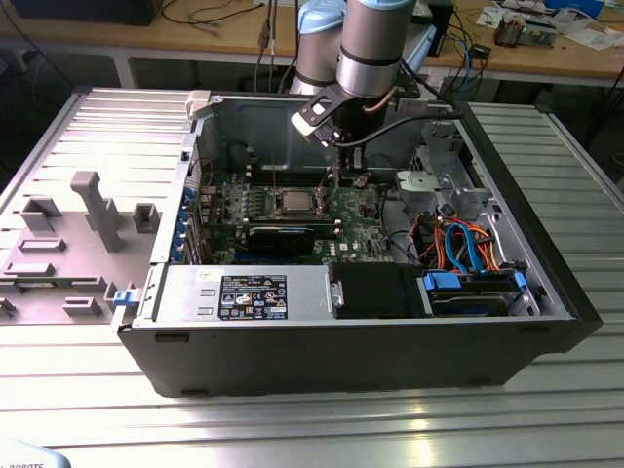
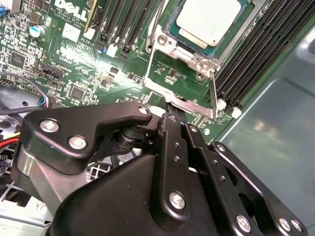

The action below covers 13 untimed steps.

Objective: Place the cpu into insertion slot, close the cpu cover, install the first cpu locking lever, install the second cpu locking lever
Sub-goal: 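Close the cpu cover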

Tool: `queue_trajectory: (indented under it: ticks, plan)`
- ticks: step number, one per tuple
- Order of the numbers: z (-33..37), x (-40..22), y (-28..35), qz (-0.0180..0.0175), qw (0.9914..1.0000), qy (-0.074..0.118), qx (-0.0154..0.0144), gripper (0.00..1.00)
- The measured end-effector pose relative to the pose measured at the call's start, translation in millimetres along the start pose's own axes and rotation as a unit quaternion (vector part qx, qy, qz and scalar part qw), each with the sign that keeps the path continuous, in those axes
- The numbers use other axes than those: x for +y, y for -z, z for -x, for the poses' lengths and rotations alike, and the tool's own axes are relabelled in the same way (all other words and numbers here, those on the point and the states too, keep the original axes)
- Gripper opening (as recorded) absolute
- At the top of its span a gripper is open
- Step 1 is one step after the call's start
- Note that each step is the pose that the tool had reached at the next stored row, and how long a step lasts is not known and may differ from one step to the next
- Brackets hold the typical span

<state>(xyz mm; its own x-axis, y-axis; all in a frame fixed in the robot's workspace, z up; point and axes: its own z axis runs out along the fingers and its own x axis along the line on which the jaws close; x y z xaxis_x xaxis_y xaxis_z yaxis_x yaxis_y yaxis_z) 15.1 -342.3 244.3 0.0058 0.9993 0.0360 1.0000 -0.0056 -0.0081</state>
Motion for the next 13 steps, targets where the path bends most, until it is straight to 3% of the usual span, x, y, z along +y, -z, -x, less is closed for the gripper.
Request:
queue_trajectory:
  ticks: [3,4,8,13]
  plan:
    - [0.0,-3.2,0.0,0.0,1.0,0.0,0.0,0.11]
    - [0.1,-8.4,-0.1,0.0,1.0,0.0,0.0,0.11]
    - [0.1,-13.7,-0.1,0.0,1.0,0.0,0.0,0.11]
    - [0.1,-17.3,-0.2,0.0,1.0,0.0,0.0,0.11]
